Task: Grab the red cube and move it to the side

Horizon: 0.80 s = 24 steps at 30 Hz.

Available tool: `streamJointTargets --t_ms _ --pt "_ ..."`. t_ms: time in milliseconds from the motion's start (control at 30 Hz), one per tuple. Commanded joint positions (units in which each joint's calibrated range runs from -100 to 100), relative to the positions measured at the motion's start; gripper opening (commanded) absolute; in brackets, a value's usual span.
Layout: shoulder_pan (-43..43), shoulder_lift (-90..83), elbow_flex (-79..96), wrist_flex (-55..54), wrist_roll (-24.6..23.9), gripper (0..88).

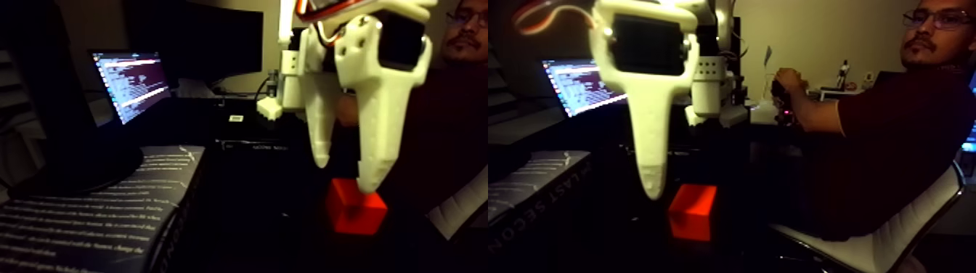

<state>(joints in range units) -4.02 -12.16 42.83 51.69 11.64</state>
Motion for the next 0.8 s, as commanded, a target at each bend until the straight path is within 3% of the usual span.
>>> streamJointTargets --t_ms 0,767 --pt "-0.06 0.06 -1.61 0.33 -1.47 19.4" --pt "1.85 3.67 -2.24 -0.34 -4.17 19.4"
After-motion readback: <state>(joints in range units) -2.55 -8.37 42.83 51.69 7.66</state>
